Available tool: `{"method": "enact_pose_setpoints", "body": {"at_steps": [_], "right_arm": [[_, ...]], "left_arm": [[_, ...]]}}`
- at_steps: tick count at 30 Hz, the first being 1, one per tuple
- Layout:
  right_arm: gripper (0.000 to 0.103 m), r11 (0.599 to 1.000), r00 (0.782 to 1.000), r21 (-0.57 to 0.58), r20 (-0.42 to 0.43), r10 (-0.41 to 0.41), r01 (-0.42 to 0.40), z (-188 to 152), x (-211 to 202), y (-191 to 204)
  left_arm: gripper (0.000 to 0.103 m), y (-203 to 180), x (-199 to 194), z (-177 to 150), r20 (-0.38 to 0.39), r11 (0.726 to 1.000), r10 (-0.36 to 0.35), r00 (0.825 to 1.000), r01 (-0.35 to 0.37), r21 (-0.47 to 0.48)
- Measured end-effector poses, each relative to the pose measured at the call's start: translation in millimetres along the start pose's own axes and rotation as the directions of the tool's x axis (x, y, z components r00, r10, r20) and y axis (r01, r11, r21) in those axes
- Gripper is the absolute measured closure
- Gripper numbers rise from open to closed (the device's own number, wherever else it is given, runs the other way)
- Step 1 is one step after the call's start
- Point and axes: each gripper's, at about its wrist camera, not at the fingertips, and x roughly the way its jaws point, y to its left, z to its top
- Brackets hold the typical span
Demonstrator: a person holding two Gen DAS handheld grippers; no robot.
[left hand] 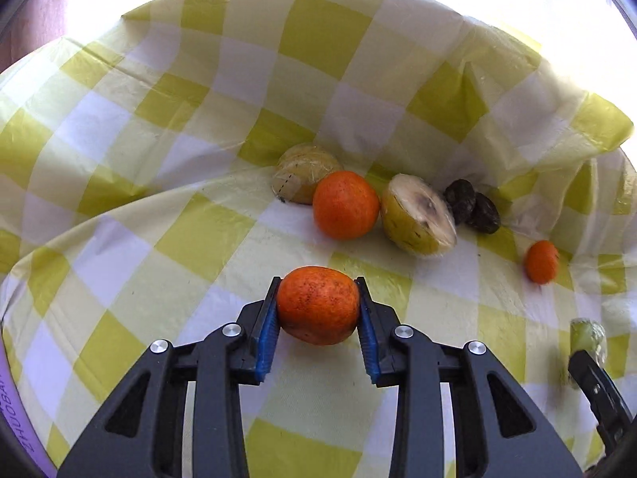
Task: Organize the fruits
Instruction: 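Lift and carry the cabbage and orange over the purple box with both tools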
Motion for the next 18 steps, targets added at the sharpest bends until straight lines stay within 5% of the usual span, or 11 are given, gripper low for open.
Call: {"method": "enact_pose_setpoints", "body": {"at_steps": [10, 18], "right_arm": [[0.045, 0.999, 0.999, 0.043, -0.025, -0.025, 0.026, -6, -4, -4], [0.045, 1.0, 1.0, -0.005, -0.01, -0.019, 0.018, -67, -55, 23]], "left_arm": [[0.07, 3, -60, -65, -0.001, 0.993, -0.107, 0.994, 0.107, 0.045], [0.07, 5, -92, -108, 0.001, 0.984, -0.148, 0.989, 0.147, 0.101]]}}
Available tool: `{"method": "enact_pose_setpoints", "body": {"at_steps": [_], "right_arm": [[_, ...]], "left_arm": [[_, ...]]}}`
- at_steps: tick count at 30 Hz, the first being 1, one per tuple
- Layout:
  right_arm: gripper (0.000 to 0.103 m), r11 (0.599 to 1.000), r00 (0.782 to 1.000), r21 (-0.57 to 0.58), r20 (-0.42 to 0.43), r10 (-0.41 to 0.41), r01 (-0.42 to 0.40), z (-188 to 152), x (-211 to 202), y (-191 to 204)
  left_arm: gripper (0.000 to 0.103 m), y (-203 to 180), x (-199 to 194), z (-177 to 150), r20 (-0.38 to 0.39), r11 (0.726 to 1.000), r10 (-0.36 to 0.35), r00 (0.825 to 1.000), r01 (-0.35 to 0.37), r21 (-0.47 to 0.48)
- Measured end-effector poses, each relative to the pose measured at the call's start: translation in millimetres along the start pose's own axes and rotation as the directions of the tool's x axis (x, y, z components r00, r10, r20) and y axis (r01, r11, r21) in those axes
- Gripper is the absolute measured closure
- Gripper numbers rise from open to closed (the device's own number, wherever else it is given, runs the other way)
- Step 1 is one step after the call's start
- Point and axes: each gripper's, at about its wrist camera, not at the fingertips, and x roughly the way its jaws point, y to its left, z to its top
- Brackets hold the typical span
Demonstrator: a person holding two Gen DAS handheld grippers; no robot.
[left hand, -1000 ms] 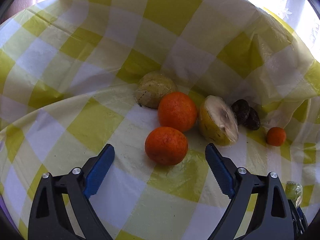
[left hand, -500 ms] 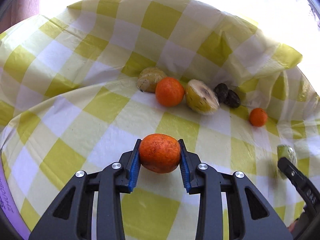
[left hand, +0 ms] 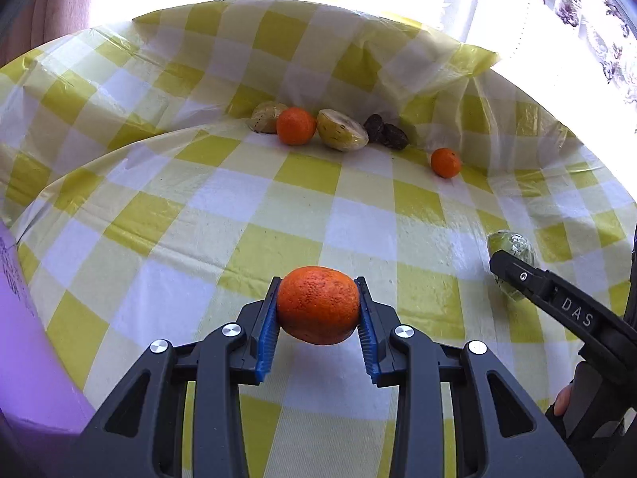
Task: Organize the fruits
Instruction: 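Lift and carry the cabbage and orange over the purple box with both tools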
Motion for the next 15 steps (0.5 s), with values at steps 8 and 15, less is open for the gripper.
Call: {"method": "enact_pose_setpoints", "body": {"at_steps": [8, 15], "right_arm": [[0.045, 0.999, 0.999, -0.026, -0.042, -0.023, 0.021, -71, -47, 28], [0.045, 0.994, 0.999, -0.108, -0.05, -0.002, -0.003, -118, -80, 53]], "left_arm": [[0.07, 16, -40, -44, -0.04, 0.999, -0.028, 0.999, 0.029, 0.03], [0.069, 35, -78, -80, -0.035, 0.997, -0.054, 0.998, 0.055, 0.053]]}}
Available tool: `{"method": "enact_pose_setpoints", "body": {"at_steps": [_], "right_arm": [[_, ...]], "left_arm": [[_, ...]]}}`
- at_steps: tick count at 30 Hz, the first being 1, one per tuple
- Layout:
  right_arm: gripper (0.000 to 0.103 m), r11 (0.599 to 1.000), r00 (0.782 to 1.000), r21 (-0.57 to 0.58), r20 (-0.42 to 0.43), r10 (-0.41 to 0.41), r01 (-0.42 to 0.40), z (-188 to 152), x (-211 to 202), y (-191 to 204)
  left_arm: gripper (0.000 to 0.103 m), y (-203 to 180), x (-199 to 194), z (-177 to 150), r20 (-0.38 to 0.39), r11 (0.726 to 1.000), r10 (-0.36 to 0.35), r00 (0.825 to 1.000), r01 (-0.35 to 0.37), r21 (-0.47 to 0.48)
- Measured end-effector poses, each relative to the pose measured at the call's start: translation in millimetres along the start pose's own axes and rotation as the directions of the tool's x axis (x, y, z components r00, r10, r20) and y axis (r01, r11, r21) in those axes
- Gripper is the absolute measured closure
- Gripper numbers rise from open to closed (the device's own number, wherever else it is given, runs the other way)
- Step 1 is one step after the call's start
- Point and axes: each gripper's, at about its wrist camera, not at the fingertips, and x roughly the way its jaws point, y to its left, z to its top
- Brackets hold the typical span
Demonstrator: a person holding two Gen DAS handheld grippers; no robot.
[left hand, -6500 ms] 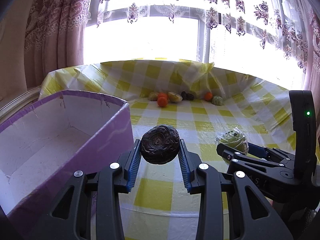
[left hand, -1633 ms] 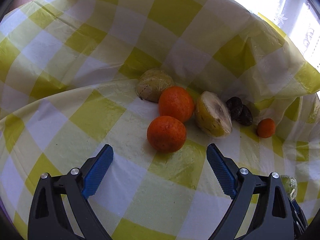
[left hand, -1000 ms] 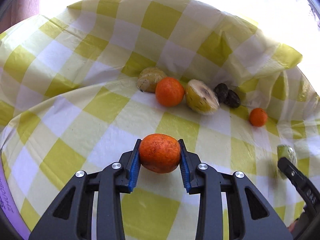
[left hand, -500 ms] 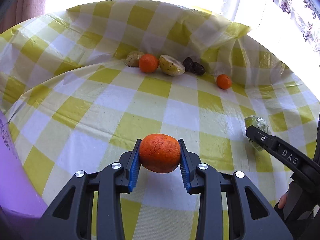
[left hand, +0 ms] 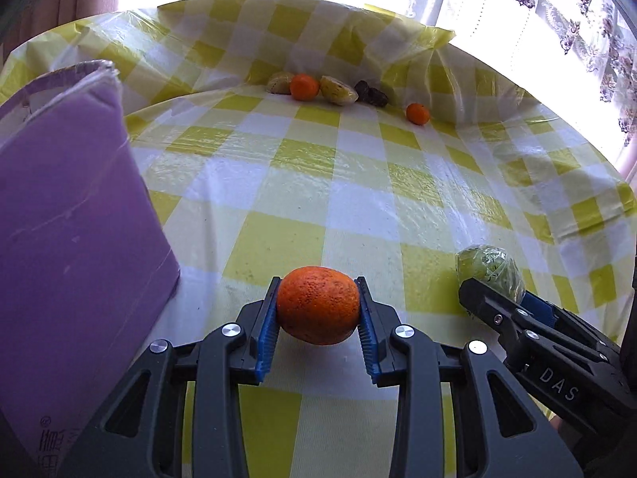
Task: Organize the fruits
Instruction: 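Lift and carry the cabbage and orange over the purple box with both tools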
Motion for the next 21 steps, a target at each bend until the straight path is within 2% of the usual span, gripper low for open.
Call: {"method": "enact_pose_setpoints", "body": {"at_steps": [7, 13, 16, 18, 21], "right_arm": [[0.045, 0.999, 0.999, -0.032, 0.017, 0.032, -0.032, -16, -13, 15], [0.045, 0.995, 0.99, -0.079, 0.119, 0.077, -0.068, -24, -36, 29], [0.045, 0.991, 0.973, -0.101, 0.201, 0.111, -0.093, -29, -51, 35], [0.045, 0.986, 0.957, -0.124, 0.257, 0.137, -0.108, -33, -62, 40], [0.045, 0.98, 0.931, -0.163, 0.327, 0.162, -0.114, -38, -75, 53]], "left_arm": [[0.069, 2, -31, -21, 0.08, 0.999, 0.002, 0.997, -0.006, 0.04], [0.069, 1, -58, -33, 0.205, 0.998, -0.002, 0.979, -0.011, 0.059], [0.069, 3, -77, -39, 0.307, 0.999, -0.006, 0.952, -0.01, 0.051], [0.069, 4, -93, -47, 0.382, 0.998, 0.017, 0.924, -0.039, 0.05], [0.069, 6, -119, -56, 0.484, 0.994, 0.067, 0.872, -0.101, 0.044]]}}
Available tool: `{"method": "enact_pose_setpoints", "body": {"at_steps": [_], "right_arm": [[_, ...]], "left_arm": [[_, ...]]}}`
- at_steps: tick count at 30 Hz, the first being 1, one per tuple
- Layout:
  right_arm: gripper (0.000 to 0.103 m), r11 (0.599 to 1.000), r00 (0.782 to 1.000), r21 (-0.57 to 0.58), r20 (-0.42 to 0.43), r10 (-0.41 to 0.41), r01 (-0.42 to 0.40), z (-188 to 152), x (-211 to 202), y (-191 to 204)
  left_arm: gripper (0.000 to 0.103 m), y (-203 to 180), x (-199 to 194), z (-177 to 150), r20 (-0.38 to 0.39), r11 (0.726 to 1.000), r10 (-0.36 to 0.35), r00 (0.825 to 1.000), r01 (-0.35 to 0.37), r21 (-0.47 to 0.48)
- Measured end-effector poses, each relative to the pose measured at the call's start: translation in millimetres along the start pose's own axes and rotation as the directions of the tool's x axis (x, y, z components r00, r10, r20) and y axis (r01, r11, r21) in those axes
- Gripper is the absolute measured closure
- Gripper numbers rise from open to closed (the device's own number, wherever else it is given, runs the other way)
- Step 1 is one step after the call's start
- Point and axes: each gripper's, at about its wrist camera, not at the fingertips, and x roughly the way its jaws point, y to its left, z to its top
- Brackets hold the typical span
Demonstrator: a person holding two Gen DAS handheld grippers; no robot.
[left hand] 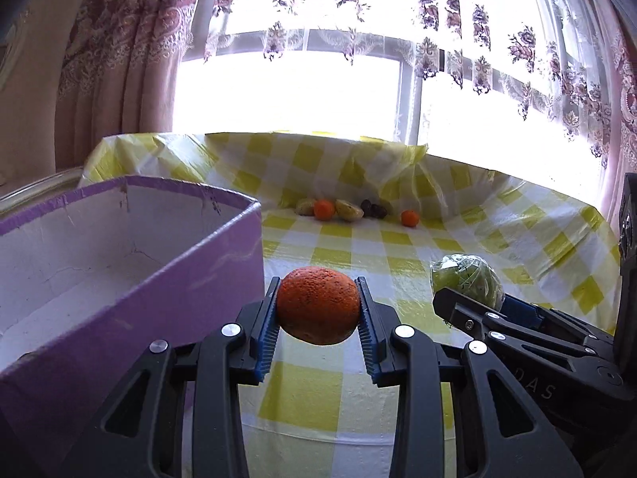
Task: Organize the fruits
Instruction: 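Lift and carry the cabbage and orange over the purple box with both tools, then open the left tool releasing the orange while the right tool releases the cabbage into the box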
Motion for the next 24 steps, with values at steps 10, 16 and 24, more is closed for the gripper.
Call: {"method": "enact_pose_setpoints", "body": {"at_steps": [10, 16, 24], "right_arm": [[0.045, 0.981, 0.984, -0.164, 0.128, 0.125, -0.103, 14, -27, 72], [0.045, 0.953, 0.967, -0.236, 0.125, 0.221, -0.187, 30, -23, 121], [0.045, 0.901, 0.952, -0.336, 0.04, 0.303, -0.273, 36, -1, 188]], "left_arm": [[0.069, 37, -76, 29, 0.241, 0.977, 0.212, 0.947, -0.213, -0.025], [0.069, 73, -92, 43, 0.231, 0.944, 0.331, 0.915, -0.319, -0.088], [0.071, 130, -91, 48, 0.098, 0.89, 0.435, 0.895, -0.411, -0.196]]}}
